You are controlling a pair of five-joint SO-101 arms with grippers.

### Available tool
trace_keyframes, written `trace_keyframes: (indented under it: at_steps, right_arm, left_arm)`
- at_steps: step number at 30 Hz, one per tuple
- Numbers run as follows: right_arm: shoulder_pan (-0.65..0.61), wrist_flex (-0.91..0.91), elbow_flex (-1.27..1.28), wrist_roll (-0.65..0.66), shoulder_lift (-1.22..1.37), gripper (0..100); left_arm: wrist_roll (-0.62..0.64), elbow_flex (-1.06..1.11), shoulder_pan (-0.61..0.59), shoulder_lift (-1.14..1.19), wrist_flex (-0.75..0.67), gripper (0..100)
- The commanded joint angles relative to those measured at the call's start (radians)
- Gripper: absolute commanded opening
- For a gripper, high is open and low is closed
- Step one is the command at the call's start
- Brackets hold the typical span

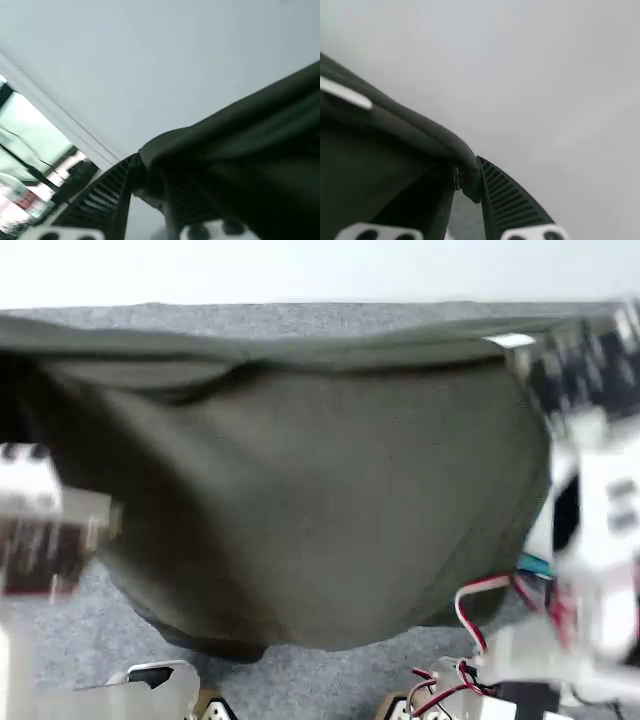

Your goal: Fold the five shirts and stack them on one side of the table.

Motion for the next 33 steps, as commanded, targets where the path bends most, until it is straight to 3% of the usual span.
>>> trace_keyframes:
  at_steps: [1,4,8,13,22,33]
  right_arm:
    - [-0.042,0.035,0.31,0.011,0.01,1.0]
    - [-0.09,-0.018,0.578,0.012,0.042,1.0]
    - [-0.125,-0.268,0.872,0.008,0.13,1.0]
    - [-0.151,-0.634,1.034,0.006,0.269,1.0]
    - [-0.17,-1.04,1.037,0.008,0.441,1.0]
    - [-0.168,-1.408,0.985,0.051,0.475,1.0]
  left_arm:
    - [-0.011,0.282,-0.002,0.014,0.017,1]
    - [-0.037,0.595,0.0,0.021,-0.063,1]
    - [-0.094,0.989,-0.008,0.081,-0.334,1]
    - [-0.092,1.211,-0.009,0.236,-0.667,1]
    - [-0.091,1.089,-0.025,0.522,-0.911,1]
    - [0.006,0.533,-0.041,0.876,-0.925,1]
